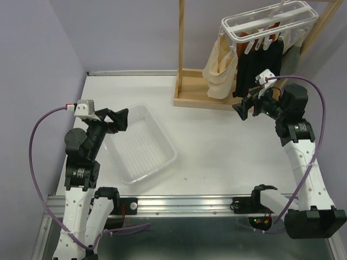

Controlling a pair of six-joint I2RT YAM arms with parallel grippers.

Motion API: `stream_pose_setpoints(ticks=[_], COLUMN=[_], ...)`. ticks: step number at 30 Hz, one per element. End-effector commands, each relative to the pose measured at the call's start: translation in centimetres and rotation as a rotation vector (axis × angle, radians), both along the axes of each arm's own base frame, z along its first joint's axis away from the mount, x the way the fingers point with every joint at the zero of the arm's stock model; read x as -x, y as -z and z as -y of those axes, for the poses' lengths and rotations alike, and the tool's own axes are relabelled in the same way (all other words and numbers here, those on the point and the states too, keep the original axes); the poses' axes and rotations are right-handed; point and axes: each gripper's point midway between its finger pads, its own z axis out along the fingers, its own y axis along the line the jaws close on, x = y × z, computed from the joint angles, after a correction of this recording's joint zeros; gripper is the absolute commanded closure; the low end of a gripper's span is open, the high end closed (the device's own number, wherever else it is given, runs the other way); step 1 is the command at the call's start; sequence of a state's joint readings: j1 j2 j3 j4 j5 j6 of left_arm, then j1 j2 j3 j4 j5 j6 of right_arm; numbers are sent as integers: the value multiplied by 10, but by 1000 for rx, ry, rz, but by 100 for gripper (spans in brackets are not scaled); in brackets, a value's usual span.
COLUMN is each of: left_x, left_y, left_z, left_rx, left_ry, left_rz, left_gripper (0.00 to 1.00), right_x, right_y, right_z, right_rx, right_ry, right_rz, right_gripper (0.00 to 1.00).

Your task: Remove the underwear clipped to the hanger

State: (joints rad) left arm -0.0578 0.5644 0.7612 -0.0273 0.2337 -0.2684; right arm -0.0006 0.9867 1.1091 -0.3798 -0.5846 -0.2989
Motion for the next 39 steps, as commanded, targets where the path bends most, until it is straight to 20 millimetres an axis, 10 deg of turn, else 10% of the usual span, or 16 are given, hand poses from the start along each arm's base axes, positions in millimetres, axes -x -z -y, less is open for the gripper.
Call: stream_pose_setpoints(ticks=[1,21,39], left_x=[6,39,29], left_y=[-21,-27,-31], left_z=[5,1,4], left_rx=[3,-21,-4], left_ry=[31,22,33], left_rz=[85,101,101], left_gripper=[1,1,1], right_x=[-1,-68,-112], right_y=[-59,-121,-152], right_z=[-22,-33,-24], right_rx=[-10,-89,-150], right_ry=[-158,-210,-141], right_rz=[160,403,633], right_gripper=[0,0,0])
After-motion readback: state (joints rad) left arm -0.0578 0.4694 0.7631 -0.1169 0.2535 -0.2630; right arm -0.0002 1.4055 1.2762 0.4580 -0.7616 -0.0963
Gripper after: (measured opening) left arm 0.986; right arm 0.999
